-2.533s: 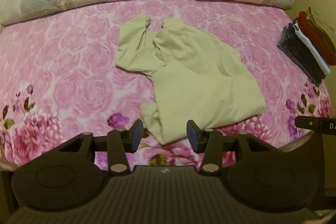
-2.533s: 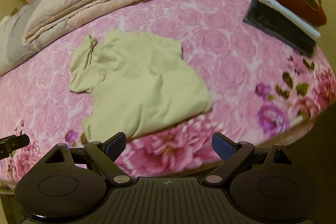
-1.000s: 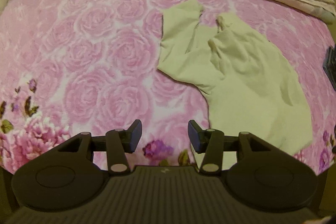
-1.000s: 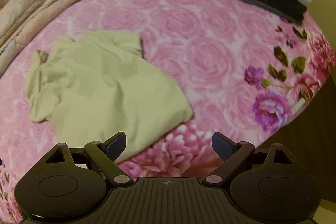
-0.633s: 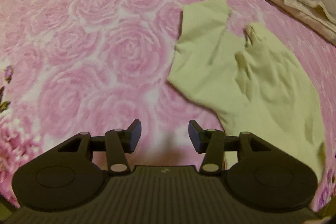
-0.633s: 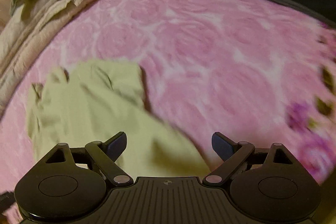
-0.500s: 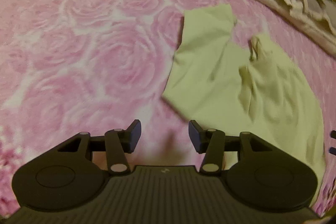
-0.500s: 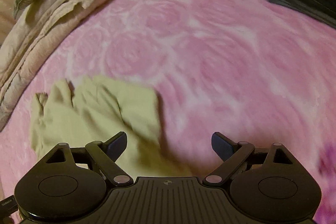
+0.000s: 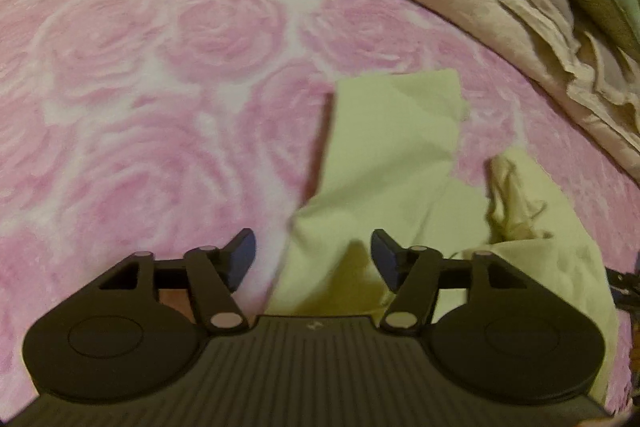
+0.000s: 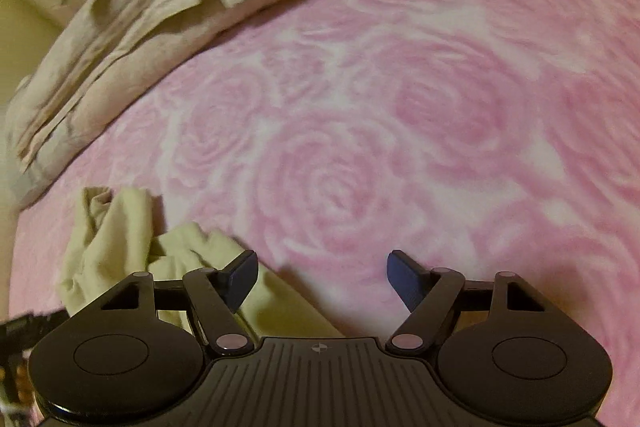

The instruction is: Fold clothes

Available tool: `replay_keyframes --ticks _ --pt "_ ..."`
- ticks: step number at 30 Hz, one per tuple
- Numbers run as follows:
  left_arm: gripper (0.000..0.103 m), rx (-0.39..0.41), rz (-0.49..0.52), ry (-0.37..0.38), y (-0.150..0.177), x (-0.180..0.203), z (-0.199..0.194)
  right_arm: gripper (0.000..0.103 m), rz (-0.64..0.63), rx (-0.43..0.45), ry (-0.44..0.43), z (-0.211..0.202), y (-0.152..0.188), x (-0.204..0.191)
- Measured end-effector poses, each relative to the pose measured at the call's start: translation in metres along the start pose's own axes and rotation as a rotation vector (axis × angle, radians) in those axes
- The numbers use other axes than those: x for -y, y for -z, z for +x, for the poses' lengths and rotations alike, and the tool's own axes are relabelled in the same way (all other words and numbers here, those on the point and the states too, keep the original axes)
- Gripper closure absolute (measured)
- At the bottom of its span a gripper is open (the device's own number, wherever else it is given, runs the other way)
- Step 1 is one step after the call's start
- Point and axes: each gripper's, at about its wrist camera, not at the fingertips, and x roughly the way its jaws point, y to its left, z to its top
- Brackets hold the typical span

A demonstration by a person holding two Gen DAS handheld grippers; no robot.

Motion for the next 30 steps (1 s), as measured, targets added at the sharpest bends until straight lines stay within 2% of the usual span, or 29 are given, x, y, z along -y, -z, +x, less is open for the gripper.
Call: replay_keyframes --ticks 5,6,8,10,11,13,14,15,16,18,20,23,26,28,30 --pt "0.039 -0.005 0.079 0.019 0.0 0.018 0.012 0.028 -0.047 -0.006 -0.052 0.018 -0.012 -0.013" --pt "0.042 -0.007 0.1 0.019 0.001 0.022 0.013 0.028 -0.054 -0.011 -0.062 0.021 -0.014 -0.016" --pt "0.059 -0.02 0.17 0.005 0.005 0.03 0.015 0.028 -0.067 -0.02 -0.081 0.028 -0.019 -0.023" --pt "0.093 -0.039 0.222 0.025 0.009 0.033 0.015 0.028 -0.099 -0.045 -0.09 0.033 -0.018 -0.03" --pt "0.095 -0.05 0.221 0.043 0.009 0.032 0.014 0.035 -0.139 -0.063 -0.076 0.037 -0.018 -0.036" --pt "0.096 -0.056 0.21 0.064 0.011 0.03 0.011 0.06 -0.206 -0.106 -0.068 0.042 -0.017 -0.046" --pt "0.096 -0.051 0.202 0.066 0.011 0.029 0.008 0.093 -0.23 -0.13 -0.079 0.044 -0.016 -0.049" --pt "0.097 -0.046 0.193 0.067 0.011 0.028 0.005 0.099 -0.238 -0.138 -0.084 0.043 -0.015 -0.051" --pt "0.097 -0.027 0.175 0.066 0.01 0.025 -0.002 0.099 -0.244 -0.144 -0.088 0.042 -0.013 -0.053" --pt "0.098 0.013 0.137 0.061 0.007 0.018 -0.016 0.1 -0.278 -0.084 -0.067 0.028 -0.01 -0.057" --pt "0.098 0.081 0.091 0.057 0.001 0.006 -0.042 0.1 -0.22 0.007 -0.049 0.001 -0.01 -0.052" --pt "0.098 0.176 0.025 0.05 -0.011 -0.011 -0.082 0.101 -0.115 0.168 -0.045 -0.05 -0.013 -0.042" --pt "0.098 0.28 -0.022 0.049 -0.031 -0.021 -0.124 0.101 -0.047 0.355 0.004 -0.109 -0.025 -0.041" --pt "0.098 0.358 -0.03 0.052 -0.049 -0.019 -0.15 0.101 0.013 0.479 0.038 -0.149 -0.035 -0.041" --pt "0.098 0.44 -0.015 0.041 -0.069 -0.013 -0.168 0.101 0.014 0.599 0.085 -0.178 -0.047 -0.047"
